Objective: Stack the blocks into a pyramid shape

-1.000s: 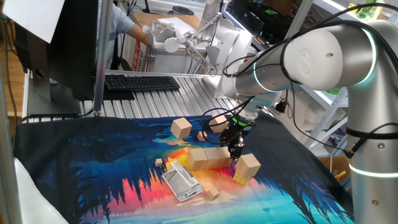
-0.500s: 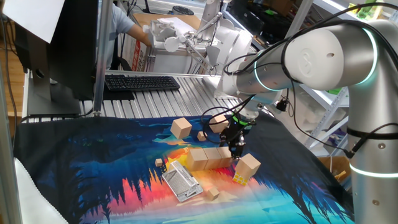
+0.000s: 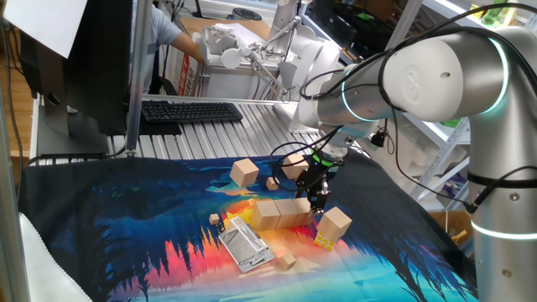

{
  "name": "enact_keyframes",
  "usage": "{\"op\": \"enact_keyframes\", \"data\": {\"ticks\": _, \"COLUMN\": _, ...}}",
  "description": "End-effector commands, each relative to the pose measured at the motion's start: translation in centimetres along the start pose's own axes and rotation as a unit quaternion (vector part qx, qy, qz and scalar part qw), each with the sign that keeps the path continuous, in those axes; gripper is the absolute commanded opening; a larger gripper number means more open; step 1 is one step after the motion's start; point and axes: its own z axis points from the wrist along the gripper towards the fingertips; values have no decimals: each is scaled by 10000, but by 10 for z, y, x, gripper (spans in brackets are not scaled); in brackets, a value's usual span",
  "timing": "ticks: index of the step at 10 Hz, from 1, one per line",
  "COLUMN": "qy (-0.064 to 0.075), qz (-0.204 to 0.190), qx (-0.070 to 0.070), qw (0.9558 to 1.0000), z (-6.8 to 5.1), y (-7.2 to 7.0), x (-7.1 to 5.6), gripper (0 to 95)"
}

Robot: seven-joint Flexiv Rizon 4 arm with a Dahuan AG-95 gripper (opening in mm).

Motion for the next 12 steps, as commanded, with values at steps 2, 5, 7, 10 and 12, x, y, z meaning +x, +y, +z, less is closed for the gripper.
{"op": "enact_keyframes", "data": {"ticks": 2, "qy": -26, "qz": 5, "qx": 23, "qw": 10000, "z": -3, "y": -2, "x": 3, "gripper": 760}}
{"op": "enact_keyframes", "data": {"ticks": 5, "qy": -47, "qz": -4, "qx": 55, "qw": 10000, "z": -9, "y": -3, "x": 8, "gripper": 760}}
{"op": "enact_keyframes", "data": {"ticks": 7, "qy": -54, "qz": -44, "qx": 90, "qw": 9999, "z": -16, "y": -1, "x": 9, "gripper": 760}}
{"op": "enact_keyframes", "data": {"ticks": 10, "qy": 34, "qz": -231, "qx": 191, "qw": 9995, "z": -41, "y": 3, "x": 5, "gripper": 760}}
{"op": "enact_keyframes", "data": {"ticks": 12, "qy": 40, "qz": -431, "qx": 231, "qw": 9988, "z": -58, "y": 5, "x": 3, "gripper": 760}}
